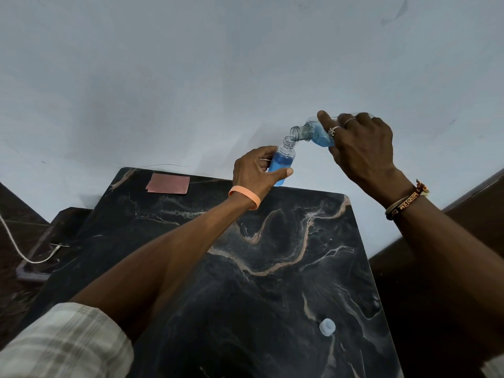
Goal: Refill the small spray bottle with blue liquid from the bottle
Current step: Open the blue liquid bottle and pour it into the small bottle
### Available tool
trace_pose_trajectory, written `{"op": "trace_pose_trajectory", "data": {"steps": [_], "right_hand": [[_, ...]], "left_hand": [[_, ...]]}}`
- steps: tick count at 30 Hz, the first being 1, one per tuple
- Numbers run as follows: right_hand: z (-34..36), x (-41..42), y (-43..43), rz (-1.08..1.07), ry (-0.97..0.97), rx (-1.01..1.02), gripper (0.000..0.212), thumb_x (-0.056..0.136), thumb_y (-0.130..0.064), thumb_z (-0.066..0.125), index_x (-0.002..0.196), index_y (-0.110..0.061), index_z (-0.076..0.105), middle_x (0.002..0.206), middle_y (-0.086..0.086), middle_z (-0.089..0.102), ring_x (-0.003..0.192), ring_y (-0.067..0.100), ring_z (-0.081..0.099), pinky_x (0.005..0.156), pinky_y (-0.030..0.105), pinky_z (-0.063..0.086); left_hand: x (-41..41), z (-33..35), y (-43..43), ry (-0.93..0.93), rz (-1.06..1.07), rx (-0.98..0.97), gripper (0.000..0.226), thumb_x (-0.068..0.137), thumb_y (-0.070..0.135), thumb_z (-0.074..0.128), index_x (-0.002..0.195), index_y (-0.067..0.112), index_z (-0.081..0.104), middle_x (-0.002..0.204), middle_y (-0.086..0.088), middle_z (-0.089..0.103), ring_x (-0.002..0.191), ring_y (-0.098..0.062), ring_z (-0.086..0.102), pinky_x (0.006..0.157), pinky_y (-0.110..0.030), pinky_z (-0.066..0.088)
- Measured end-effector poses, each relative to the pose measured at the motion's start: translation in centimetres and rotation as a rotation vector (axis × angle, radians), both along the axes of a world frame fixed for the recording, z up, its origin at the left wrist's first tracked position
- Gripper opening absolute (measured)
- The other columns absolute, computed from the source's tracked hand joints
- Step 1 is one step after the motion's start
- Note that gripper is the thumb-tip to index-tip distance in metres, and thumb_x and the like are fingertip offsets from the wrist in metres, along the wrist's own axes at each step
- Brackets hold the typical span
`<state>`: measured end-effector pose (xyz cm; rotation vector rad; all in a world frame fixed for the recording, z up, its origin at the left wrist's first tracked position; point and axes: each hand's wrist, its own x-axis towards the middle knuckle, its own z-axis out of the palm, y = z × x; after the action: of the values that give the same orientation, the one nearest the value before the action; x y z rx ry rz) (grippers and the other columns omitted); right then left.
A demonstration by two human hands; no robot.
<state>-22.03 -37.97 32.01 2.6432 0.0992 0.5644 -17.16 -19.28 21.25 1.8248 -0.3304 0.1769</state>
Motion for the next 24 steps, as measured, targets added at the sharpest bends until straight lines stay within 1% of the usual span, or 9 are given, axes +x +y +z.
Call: {"op": "trace_pose_trajectory", "data": {"steps": [7, 10, 12, 21, 24], "right_hand": [[0.03, 0.03, 0.03, 0.0, 0.0, -0.011, 0.057, 0.099, -0.018, 0.047, 0.154, -0.02, 0.031, 0.129, 0.017, 0.059, 0.102, 0.037, 0.056, 0.08, 0.044, 0.042], [0.05, 0.07, 0.02, -0.008, 0.01, -0.006, 0.057, 0.1, -0.017, 0.043, 0.155, -0.021, 0.028, 0.129, 0.016, 0.058, 0.103, 0.037, 0.054, 0.08, 0.045, 0.04], [0.06, 0.05, -0.01, -0.006, 0.007, 0.003, 0.058, 0.099, -0.016, 0.043, 0.155, -0.021, 0.029, 0.129, 0.016, 0.058, 0.103, 0.038, 0.054, 0.08, 0.044, 0.04], [0.01, 0.01, 0.08, -0.003, 0.005, -0.001, 0.056, 0.099, -0.015, 0.044, 0.153, -0.02, 0.033, 0.12, 0.016, 0.061, 0.098, 0.038, 0.055, 0.076, 0.045, 0.04], [0.03, -0.01, 0.02, -0.003, 0.003, 0.002, 0.056, 0.099, -0.015, 0.044, 0.154, -0.02, 0.033, 0.121, 0.017, 0.061, 0.099, 0.038, 0.055, 0.077, 0.044, 0.04]], "left_hand": [[0.3, -0.27, 0.03, -0.018, -0.004, 0.006, 0.055, 0.073, 0.036, 0.081, 0.119, 0.013, 0.064, 0.116, -0.005, 0.069, 0.095, -0.01, 0.063, 0.085, -0.023, 0.052], [0.43, -0.4, -0.02, -0.026, -0.003, 0.008, 0.053, 0.072, 0.037, 0.081, 0.118, 0.014, 0.065, 0.114, -0.004, 0.07, 0.091, -0.006, 0.062, 0.077, -0.008, 0.047], [0.46, -0.47, -0.06, -0.03, -0.001, 0.002, 0.052, 0.072, 0.037, 0.081, 0.117, 0.015, 0.065, 0.113, -0.003, 0.07, 0.09, -0.006, 0.062, 0.073, -0.002, 0.043], [0.61, -0.75, -0.19, -0.046, -0.007, 0.001, 0.052, 0.073, 0.037, 0.081, 0.117, 0.015, 0.065, 0.113, -0.003, 0.07, 0.09, -0.007, 0.062, 0.078, -0.009, 0.046], [0.65, -0.82, -0.25, -0.045, -0.008, -0.005, 0.053, 0.072, 0.037, 0.081, 0.117, 0.015, 0.065, 0.113, -0.003, 0.07, 0.089, -0.006, 0.062, 0.077, -0.006, 0.046]]}}
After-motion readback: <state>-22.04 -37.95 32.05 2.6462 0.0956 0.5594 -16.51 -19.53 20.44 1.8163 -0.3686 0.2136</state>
